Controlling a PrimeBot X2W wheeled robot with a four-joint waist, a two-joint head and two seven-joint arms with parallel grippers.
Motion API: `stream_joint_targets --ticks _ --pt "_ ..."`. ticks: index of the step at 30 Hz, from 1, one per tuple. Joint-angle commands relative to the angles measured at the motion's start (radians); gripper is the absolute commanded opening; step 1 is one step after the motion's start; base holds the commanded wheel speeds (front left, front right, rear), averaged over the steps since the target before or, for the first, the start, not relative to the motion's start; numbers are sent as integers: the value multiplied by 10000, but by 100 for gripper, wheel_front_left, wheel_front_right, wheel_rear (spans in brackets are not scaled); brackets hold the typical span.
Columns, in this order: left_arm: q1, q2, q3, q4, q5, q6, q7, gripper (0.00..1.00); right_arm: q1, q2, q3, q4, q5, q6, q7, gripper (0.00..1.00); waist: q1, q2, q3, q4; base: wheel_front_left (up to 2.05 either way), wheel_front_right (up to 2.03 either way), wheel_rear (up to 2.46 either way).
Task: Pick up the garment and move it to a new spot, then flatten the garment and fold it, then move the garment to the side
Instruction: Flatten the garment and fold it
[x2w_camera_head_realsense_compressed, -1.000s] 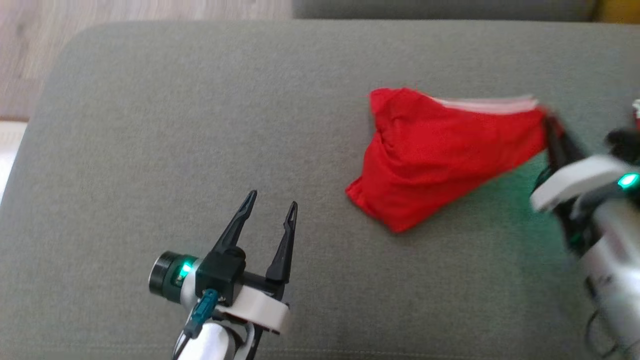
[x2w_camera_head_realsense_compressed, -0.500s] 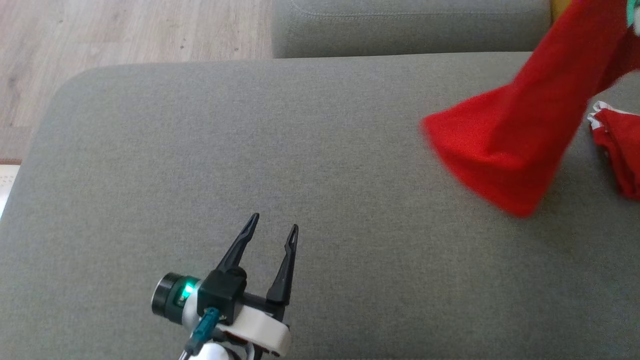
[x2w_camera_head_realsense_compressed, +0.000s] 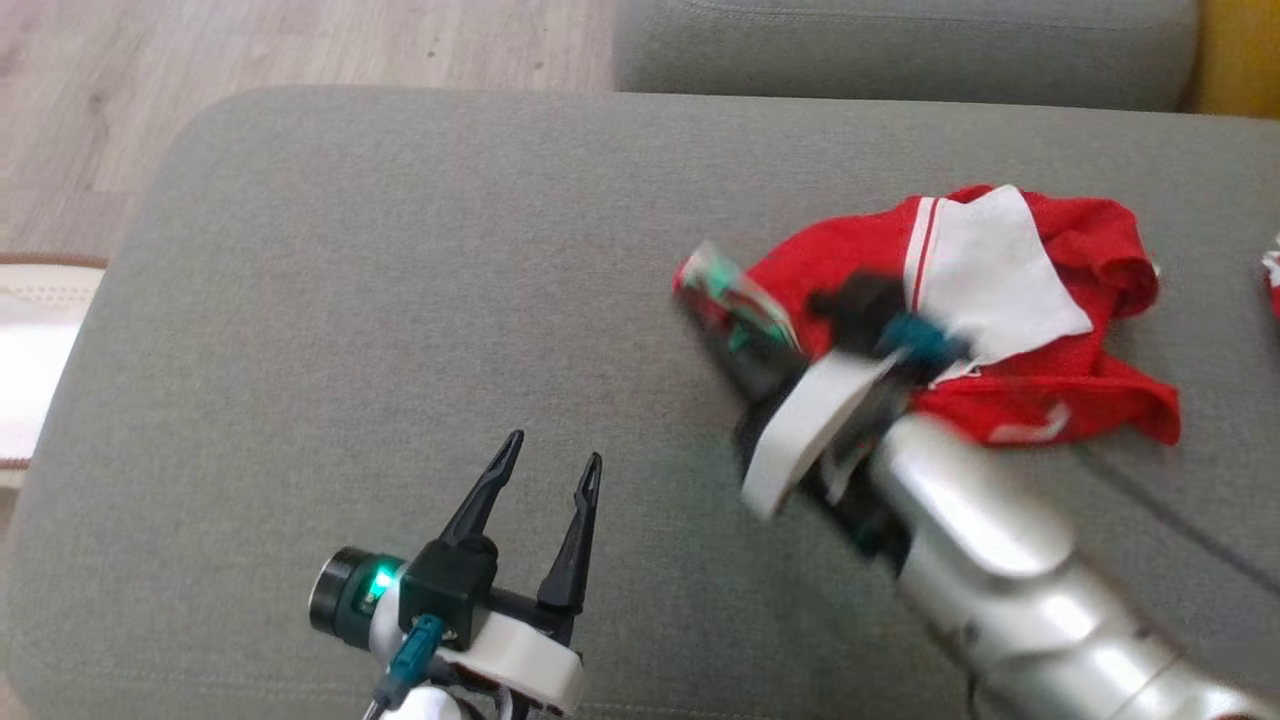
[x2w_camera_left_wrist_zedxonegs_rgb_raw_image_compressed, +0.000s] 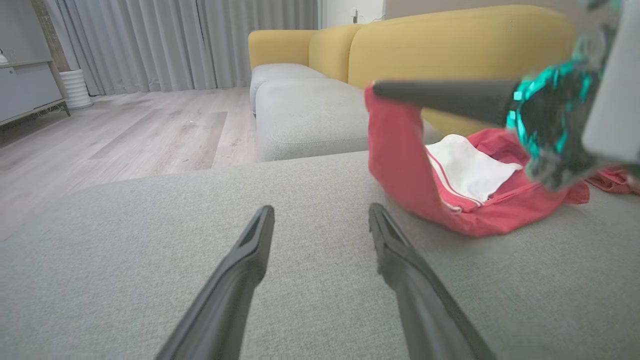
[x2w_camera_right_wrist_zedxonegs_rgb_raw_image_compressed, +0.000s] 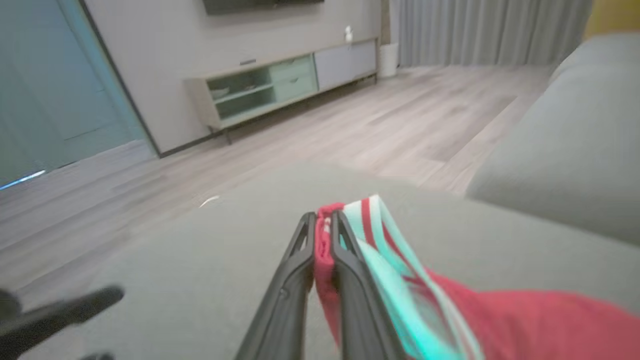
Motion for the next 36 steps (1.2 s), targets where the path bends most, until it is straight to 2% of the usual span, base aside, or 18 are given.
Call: stream_joint_targets --ticks 1,2,3,4,7,11,13,17,21,24,27,31,36 --pt "-402 -58 296 -277 -52 -50 -122 100 -129 309 385 -174 247 -9 -71 0 0 0 40 106 0 0 0" --pt "-409 -58 302 -267 -55 -50 -122 100 -18 424 667 -48 359 -9 -159 5 0 0 40 131 0 0 0" --pt "-413 -58 300 -261 -62 -50 -122 100 59 525 880 97 453 -9 -261 72 0 0 36 155 0 0 0" --pt "-418 -58 296 -258 -67 -46 -122 100 91 618 1012 245 539 -9 -413 100 0 0 34 175 0 0 0" --pt "-449 -58 277 -285 -96 4 -122 100 48 823 1152 458 846 -9 -1099 100 0 0 39 204 0 0 0" --pt "-504 -58 245 -367 -121 110 -122 100 -309 828 440 549 885 -9 -1856 100 0 0 50 102 0 0 0" --pt "-517 -59 212 -386 -126 129 -122 100 -388 610 -184 477 767 -9 -1965 100 0 0 52 23 0 0 0" --pt "-553 -59 38 -331 -179 -2 -122 100 -151 -246 -1493 213 188 -9 -2005 100 0 0 78 -167 0 0 0" --pt "-740 -59 -32 -96 -216 -111 -122 100 715 -940 -2800 -135 -305 -9 -2009 100 0 0 157 -397 0 0 0" --pt "-1003 -59 123 691 -206 -136 -122 100 1459 -1132 -3475 -368 -527 -9 -2010 100 0 0 246 -640 0 0 0" --pt "-1554 -26 169 1161 -122 -430 -122 100 2064 -1079 -4006 -655 -697 -9 -2011 100 0 0 371 -938 0 0 0" --pt "-2129 5 14 1846 -209 -1157 -122 100 2578 -840 -4522 -993 -894 -9 -2011 100 0 0 537 -1281 0 0 0" --pt "-3010 31 -537 3462 -364 -1755 -78 100 2752 -547 -4833 -1278 -1064 -9 -2012 100 0 0 697 -1762 0 0 0"
